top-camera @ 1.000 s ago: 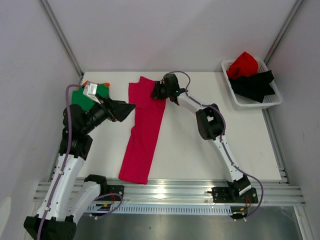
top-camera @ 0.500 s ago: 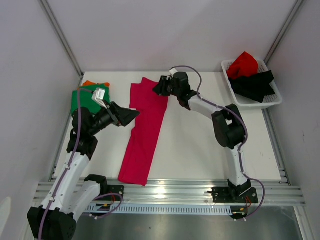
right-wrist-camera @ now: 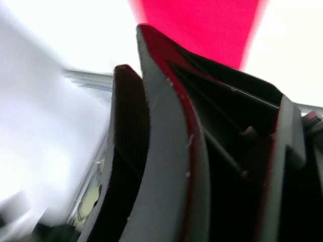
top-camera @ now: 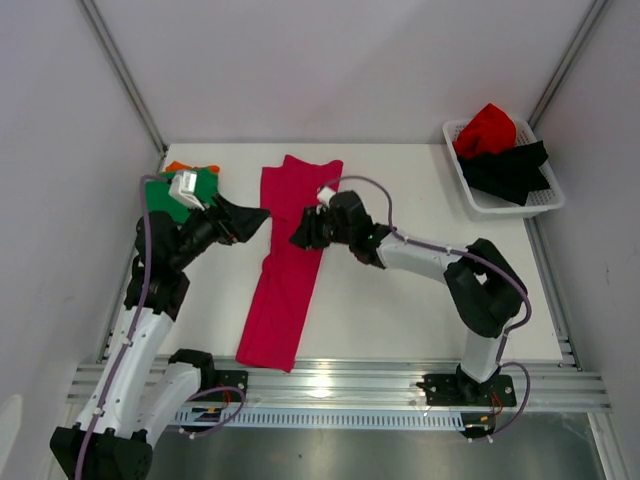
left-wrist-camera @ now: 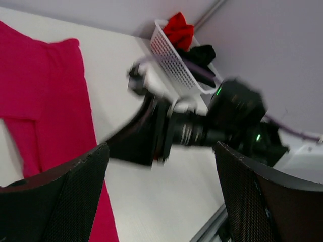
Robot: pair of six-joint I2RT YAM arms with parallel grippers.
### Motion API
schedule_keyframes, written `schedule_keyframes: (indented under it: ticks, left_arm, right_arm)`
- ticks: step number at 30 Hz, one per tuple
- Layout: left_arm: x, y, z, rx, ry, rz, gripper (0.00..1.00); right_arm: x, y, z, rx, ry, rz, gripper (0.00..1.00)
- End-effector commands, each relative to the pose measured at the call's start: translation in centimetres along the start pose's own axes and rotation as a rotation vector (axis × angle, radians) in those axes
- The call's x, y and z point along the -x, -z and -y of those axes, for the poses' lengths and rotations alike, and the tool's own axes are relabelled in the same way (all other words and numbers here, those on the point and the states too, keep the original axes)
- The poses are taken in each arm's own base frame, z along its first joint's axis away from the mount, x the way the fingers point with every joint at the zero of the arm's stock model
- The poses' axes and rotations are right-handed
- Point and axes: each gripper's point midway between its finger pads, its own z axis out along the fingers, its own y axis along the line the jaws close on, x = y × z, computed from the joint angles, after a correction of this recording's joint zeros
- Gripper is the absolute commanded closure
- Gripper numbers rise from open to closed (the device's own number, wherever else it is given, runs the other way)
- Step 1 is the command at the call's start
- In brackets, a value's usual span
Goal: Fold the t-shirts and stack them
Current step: Rotate the tshirt 90 degrees
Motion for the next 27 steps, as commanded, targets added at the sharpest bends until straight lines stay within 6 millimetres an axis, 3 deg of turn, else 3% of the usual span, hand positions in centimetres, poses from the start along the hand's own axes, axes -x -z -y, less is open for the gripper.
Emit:
schedule_keyframes:
  ticks: [1, 3, 6, 10, 13, 17, 20, 24, 27]
  left_arm:
    - [4.6, 1.5, 0.8, 0.102, -0.064, 0.148, 0.12]
    - [6.1, 2.1, 0.6, 0.151, -0.071, 0.205, 0.12]
    - [6.8, 2.3, 0.3, 0.184, -0.072, 0.228, 0.12]
    - [6.0, 1.8, -0.4, 0.192, -0.051, 0.204, 0.12]
    - [5.7, 1.4, -0.7, 0.188, -0.037, 0.194, 0.12]
    - [5.6, 1.1, -0.7, 0.184, -0.028, 0.186, 0.12]
    - [5.6, 1.1, -0.6, 0.174, -0.025, 0.189, 0.12]
    - [5.4, 1.0, -0.6, 0.169, -0.019, 0.182, 0.12]
    - [5.4, 1.1, -0.5, 0.167, -0.023, 0.182, 0.12]
  right_arm:
    - [-6.7, 1.1, 1.3, -0.092, -0.069, -0.144, 0.64]
    - [-8.8, 1.6, 0.4, -0.088, -0.066, -0.181, 0.64]
    - [-11.5, 2.7, -0.4, -0.096, -0.065, -0.247, 0.64]
    - [-14.8, 4.4, -2.6, -0.089, -0.044, -0.332, 0.64]
    - [-15.8, 5.5, -3.7, -0.07, -0.048, -0.354, 0.64]
    - [-17.6, 6.3, -6.7, -0.003, -0.076, -0.403, 0.64]
    - [-19.2, 6.3, -8.4, 0.031, -0.066, -0.436, 0.64]
    - [-21.9, 4.6, -8.3, 0.033, -0.075, -0.491, 0.64]
    - [-22.8, 3.7, -8.2, 0.04, -0.07, -0.507, 0.64]
